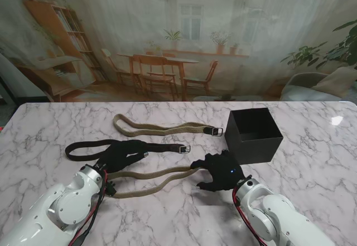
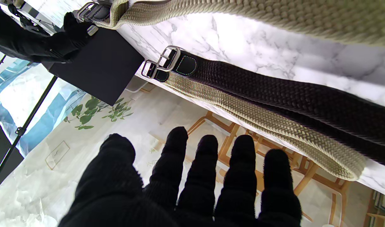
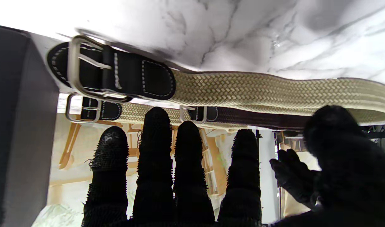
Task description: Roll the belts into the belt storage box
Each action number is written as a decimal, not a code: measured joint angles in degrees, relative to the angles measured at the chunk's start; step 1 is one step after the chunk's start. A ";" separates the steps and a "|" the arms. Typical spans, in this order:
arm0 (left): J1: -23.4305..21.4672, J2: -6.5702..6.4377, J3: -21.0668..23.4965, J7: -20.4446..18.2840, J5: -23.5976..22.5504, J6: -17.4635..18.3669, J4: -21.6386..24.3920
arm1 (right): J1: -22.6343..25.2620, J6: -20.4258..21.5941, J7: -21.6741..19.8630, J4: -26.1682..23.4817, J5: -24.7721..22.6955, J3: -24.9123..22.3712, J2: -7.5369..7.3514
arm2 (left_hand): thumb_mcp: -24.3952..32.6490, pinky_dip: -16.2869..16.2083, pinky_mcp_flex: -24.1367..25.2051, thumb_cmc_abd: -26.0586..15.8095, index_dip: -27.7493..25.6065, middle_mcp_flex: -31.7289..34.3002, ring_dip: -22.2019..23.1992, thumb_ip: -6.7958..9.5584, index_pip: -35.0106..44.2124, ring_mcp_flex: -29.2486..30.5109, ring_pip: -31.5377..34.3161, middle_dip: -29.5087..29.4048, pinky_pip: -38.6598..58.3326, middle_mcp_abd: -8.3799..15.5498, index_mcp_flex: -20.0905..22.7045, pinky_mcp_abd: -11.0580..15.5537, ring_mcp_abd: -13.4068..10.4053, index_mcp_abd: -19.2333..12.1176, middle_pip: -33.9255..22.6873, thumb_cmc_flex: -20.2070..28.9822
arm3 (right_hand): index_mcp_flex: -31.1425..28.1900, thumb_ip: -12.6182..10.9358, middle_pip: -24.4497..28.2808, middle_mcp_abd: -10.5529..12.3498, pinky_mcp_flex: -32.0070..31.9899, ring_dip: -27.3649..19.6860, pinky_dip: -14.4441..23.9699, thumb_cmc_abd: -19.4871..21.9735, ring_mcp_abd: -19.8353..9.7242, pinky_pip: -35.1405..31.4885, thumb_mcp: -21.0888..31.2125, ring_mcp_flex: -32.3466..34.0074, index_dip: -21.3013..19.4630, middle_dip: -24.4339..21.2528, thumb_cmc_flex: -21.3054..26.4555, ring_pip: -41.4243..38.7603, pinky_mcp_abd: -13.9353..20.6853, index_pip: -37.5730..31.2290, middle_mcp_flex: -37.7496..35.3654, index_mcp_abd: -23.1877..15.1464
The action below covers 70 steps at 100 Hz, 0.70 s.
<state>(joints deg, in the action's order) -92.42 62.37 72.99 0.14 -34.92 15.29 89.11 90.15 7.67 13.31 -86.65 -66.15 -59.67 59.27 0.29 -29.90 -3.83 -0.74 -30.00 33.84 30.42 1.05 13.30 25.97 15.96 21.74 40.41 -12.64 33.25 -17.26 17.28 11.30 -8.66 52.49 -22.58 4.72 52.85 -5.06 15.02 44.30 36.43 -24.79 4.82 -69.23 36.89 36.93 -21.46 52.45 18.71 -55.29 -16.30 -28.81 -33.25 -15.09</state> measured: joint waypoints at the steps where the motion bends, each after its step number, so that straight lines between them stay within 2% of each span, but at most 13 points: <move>1: 0.03 0.00 -0.03 -0.03 0.02 0.00 -0.03 | -0.19 -0.17 -0.14 0.04 -0.02 0.27 -0.02 | 0.00 0.00 0.00 0.00 0.00 0.00 0.00 0.00 0.02 0.00 0.00 0.00 0.00 0.00 0.00 0.00 0.00 0.00 0.00 0.00 | 0.00 0.00 0.00 0.00 0.00 0.00 0.00 0.00 -0.02 0.00 -0.01 0.00 0.05 0.00 0.00 0.00 0.01 0.00 0.17 0.01; 8: 0.20 -0.02 -0.27 -0.25 0.10 -0.01 -0.17 | -1.22 -1.28 -1.72 0.09 -0.09 1.60 -0.04 | 0.00 0.00 0.00 0.00 0.00 0.00 0.00 0.00 0.06 0.00 0.00 0.00 0.00 0.00 0.00 0.00 0.00 0.00 0.00 0.00 | 0.00 0.00 0.01 0.03 -0.06 0.00 0.01 0.02 -0.42 0.00 -0.30 -1.11 0.66 0.02 0.00 -0.02 0.08 0.00 1.46 2.60; 16: 0.28 -0.04 -0.40 -0.38 0.11 -0.02 -0.20 | -2.10 -1.78 -2.81 0.16 0.31 2.79 -0.03 | 0.00 0.00 0.00 0.00 0.00 0.00 0.00 0.00 0.08 0.00 0.00 0.00 0.00 0.01 0.00 0.00 0.00 0.00 0.00 0.00 | -1.12 0.00 0.02 0.03 -0.08 0.01 0.05 0.02 -0.57 0.00 -0.53 -1.19 0.71 0.02 0.00 -0.04 0.09 -0.24 2.10 8.90; 23: 0.28 -0.04 -0.39 -0.39 0.09 0.08 -0.20 | -3.28 -1.95 -2.64 0.72 1.36 4.43 0.02 | 0.00 0.00 0.00 0.00 0.00 0.00 0.00 0.00 0.08 0.00 0.00 0.00 0.00 0.01 0.00 0.00 0.00 0.00 0.00 0.00 | -1.74 0.00 0.03 0.03 -0.09 0.00 0.06 0.02 -0.70 0.00 -0.78 -1.36 1.16 0.02 0.00 -0.04 0.12 -0.18 2.13 10.82; 40: 0.19 -0.03 -0.13 -0.18 0.14 0.22 -0.21 | -5.83 -2.32 -2.46 2.35 3.56 7.40 0.34 | 0.00 0.00 0.00 0.00 0.00 0.00 0.00 0.00 0.08 0.00 0.00 0.00 0.00 0.01 0.00 0.00 0.00 0.00 -0.01 0.00 | -5.26 0.00 0.03 0.03 -0.10 0.01 0.07 0.02 -0.72 -0.01 -0.78 -2.15 1.33 0.02 0.00 -0.04 0.14 -0.31 2.95 9.97; 51: 0.13 -0.02 -0.09 -0.15 0.32 0.21 -0.21 | -7.23 -2.35 -2.76 3.06 3.62 9.18 0.45 | 0.00 0.00 0.00 0.00 0.00 0.00 0.00 0.00 0.08 0.00 0.00 0.00 0.00 0.01 0.00 0.00 0.00 0.00 -0.01 0.00 | -8.13 0.00 0.03 0.03 -0.31 0.01 0.08 0.02 -0.76 -0.01 -0.78 -2.16 0.58 0.02 0.00 -0.04 0.17 -1.71 3.03 7.89; 65: 0.11 -0.02 -0.11 -0.16 0.48 0.20 -0.21 | -8.11 -2.76 -3.62 3.64 3.69 10.54 0.52 | 0.00 0.00 0.00 0.00 0.00 0.01 0.00 0.00 0.08 0.00 0.00 0.00 0.00 0.01 0.00 0.00 0.00 0.00 -0.01 0.00 | -7.96 0.00 0.03 -0.04 -0.68 0.01 0.08 0.02 -0.78 -0.01 -0.76 -2.91 -0.19 0.02 0.00 -0.02 0.18 -1.76 3.66 7.27; 70: 0.11 -0.02 -0.19 -0.23 0.58 0.18 -0.20 | -8.36 -3.01 -3.63 3.97 3.99 11.00 0.56 | 0.00 0.00 0.00 0.00 0.00 0.00 0.00 0.00 0.08 0.00 0.00 0.00 0.00 0.01 0.00 0.00 0.00 0.00 -0.01 0.00 | -9.96 0.00 0.03 -0.13 -0.81 0.01 0.09 0.02 -0.79 -0.01 -0.75 -2.92 -0.29 0.02 0.00 -0.01 0.20 -2.16 4.35 7.20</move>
<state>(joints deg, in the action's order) -92.32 62.36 72.80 -0.09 -34.34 15.47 88.91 81.80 4.66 9.68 -82.68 -62.16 -48.67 59.83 0.29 -29.90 -3.83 -0.74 -29.99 33.84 30.42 1.05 13.38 25.97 15.96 21.74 40.41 -12.63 33.25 -17.26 17.28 11.30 -8.66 52.50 -32.54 4.72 52.88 -5.19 14.21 44.31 36.52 -24.77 4.03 -69.24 36.14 34.01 -21.76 52.47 18.71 -55.31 -16.10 -30.97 -28.90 -7.89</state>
